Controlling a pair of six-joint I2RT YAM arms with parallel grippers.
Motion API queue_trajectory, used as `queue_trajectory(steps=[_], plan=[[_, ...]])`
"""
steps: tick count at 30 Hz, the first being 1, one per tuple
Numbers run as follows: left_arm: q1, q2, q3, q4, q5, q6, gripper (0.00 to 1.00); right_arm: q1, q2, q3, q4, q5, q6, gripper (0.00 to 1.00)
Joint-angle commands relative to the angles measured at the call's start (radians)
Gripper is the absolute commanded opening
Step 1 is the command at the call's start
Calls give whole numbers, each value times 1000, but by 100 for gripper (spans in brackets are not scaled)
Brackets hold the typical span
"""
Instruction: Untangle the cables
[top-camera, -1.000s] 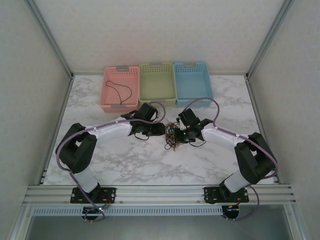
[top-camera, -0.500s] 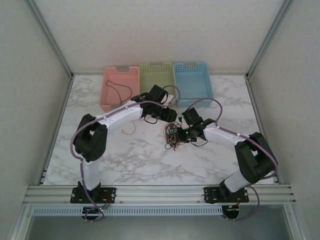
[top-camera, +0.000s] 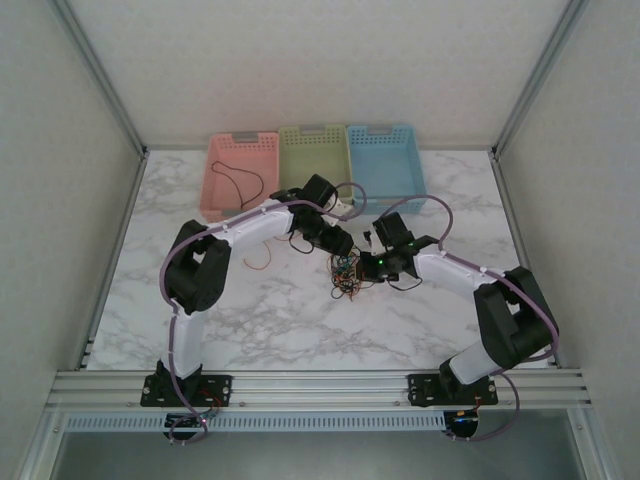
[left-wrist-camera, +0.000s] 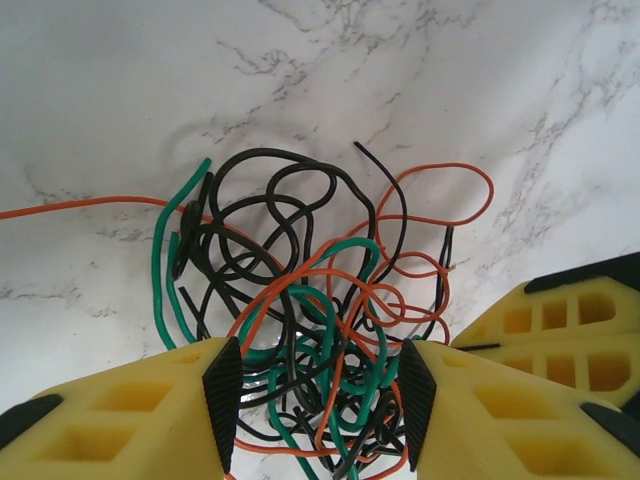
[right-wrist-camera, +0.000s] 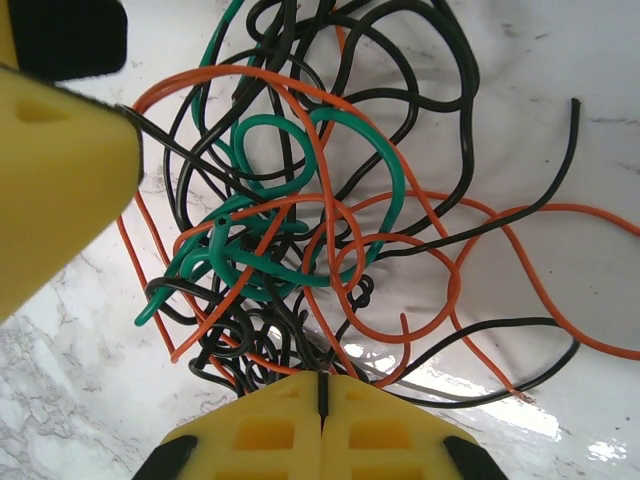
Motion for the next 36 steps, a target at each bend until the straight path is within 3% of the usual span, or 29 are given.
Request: queue_trajectory(steps=[1,21,27,34,36], plan=[[2,13,-8,-4,28,25,47,-17,-31,-16,-22,-14,-21,0],[-6,30,-69,44,4,6,42,-35,-41,-35,-26,-18,-31,0],[-4,-1,-77,54,-9,0,29,-42,-48,-39,-39,-8,-44,0],[-4,-24,-73,61,-65,-30,1,-51,-58,-45,-51,-3,-52,0],[-3,-40,-73,53,-110,-41,0,-57,-65,-46,-56,6,-56,0]])
